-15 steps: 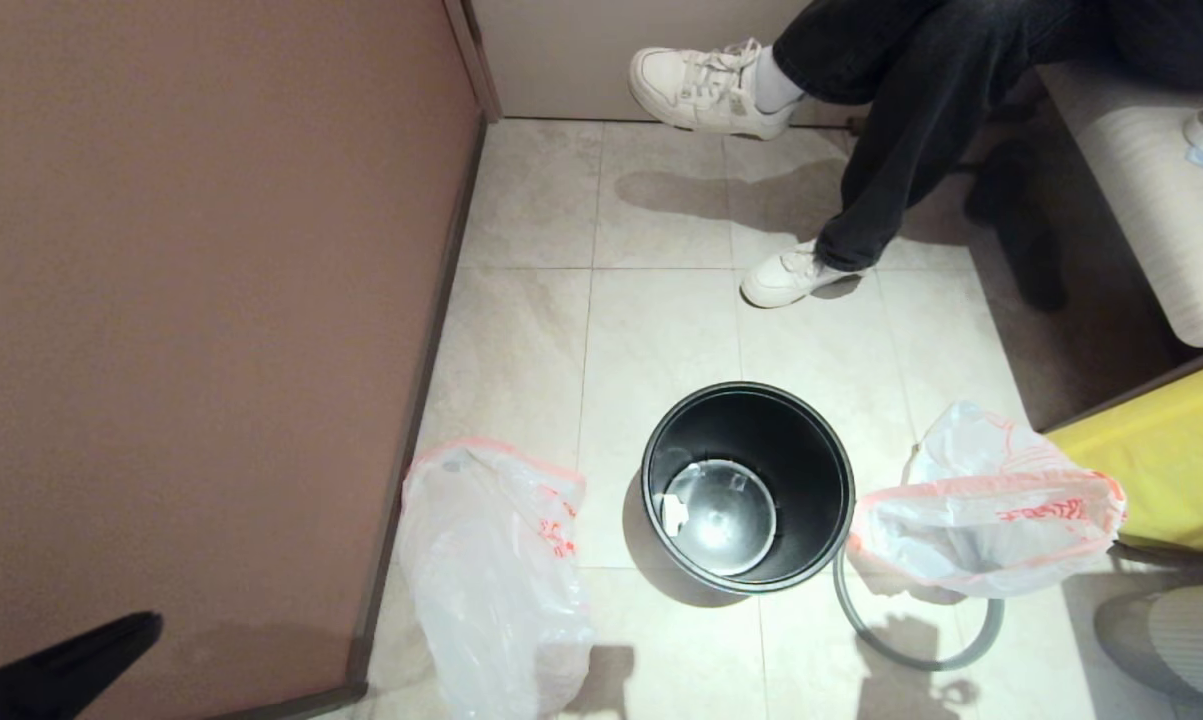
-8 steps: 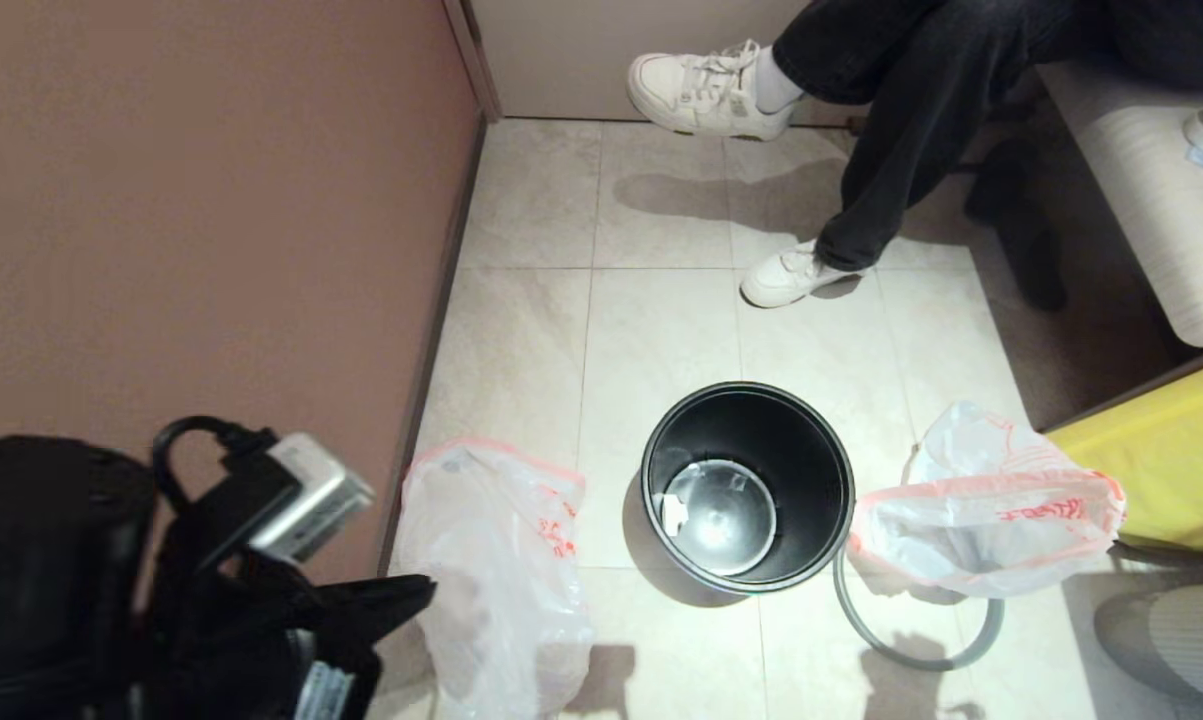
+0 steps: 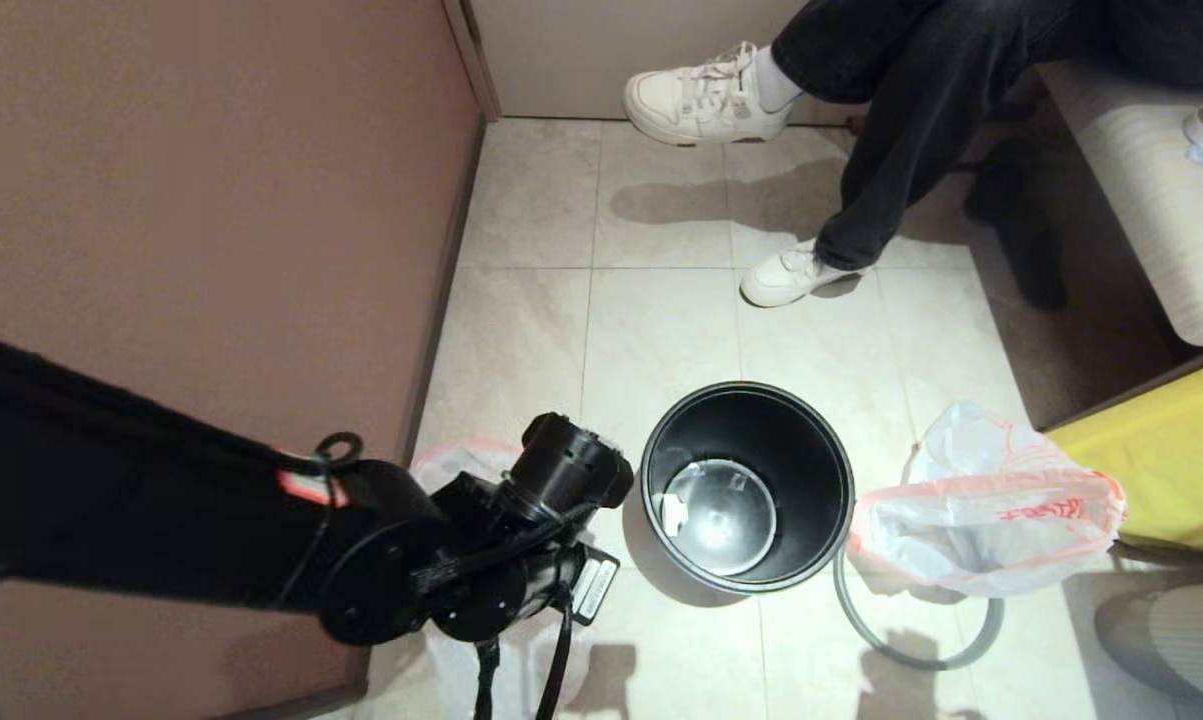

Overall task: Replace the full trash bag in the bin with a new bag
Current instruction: Pick up a new trash bag

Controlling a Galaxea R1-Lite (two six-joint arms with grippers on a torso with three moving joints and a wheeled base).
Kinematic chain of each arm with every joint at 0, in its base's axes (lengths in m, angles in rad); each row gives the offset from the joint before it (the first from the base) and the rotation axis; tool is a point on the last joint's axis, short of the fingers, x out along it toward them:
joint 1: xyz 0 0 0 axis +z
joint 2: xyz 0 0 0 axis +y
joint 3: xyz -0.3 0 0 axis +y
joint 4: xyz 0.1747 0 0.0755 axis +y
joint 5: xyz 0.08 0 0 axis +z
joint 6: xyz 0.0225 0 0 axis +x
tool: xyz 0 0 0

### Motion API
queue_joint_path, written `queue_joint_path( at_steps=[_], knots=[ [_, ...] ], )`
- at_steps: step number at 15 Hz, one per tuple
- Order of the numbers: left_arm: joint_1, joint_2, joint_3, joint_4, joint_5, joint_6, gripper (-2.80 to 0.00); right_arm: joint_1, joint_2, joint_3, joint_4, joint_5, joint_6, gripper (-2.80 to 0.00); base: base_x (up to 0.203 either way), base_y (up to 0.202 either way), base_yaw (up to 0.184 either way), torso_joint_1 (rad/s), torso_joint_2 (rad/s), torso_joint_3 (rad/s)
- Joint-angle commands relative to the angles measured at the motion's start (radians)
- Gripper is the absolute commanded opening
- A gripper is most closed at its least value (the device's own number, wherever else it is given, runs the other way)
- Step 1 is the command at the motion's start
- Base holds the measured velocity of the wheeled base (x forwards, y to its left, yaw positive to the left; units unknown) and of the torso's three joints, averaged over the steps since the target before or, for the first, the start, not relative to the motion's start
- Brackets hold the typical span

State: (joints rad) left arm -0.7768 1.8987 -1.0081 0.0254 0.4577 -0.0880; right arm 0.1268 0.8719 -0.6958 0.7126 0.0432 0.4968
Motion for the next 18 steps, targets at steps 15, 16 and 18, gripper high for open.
queue_joint_path(
  at_steps=[15,16,18],
  knots=[
    [0.096,0.490,-0.107,0.218,-0.045,-0.091,0.00,0.002,0.056,0.104,-0.077,0.049,0.005,-2.80,0.000,0.000,0.000,0.000,0.00,0.000],
    [0.084,0.515,-0.125,0.216,-0.046,-0.096,0.00,0.002,0.065,0.106,-0.089,0.050,0.004,-2.80,0.000,0.000,0.000,0.000,0.00,0.000],
    [0.080,0.554,-0.178,0.208,-0.045,-0.100,0.00,0.002,0.068,0.104,-0.106,0.063,0.003,-2.80,0.000,0.000,0.000,0.000,0.00,0.000]
  ],
)
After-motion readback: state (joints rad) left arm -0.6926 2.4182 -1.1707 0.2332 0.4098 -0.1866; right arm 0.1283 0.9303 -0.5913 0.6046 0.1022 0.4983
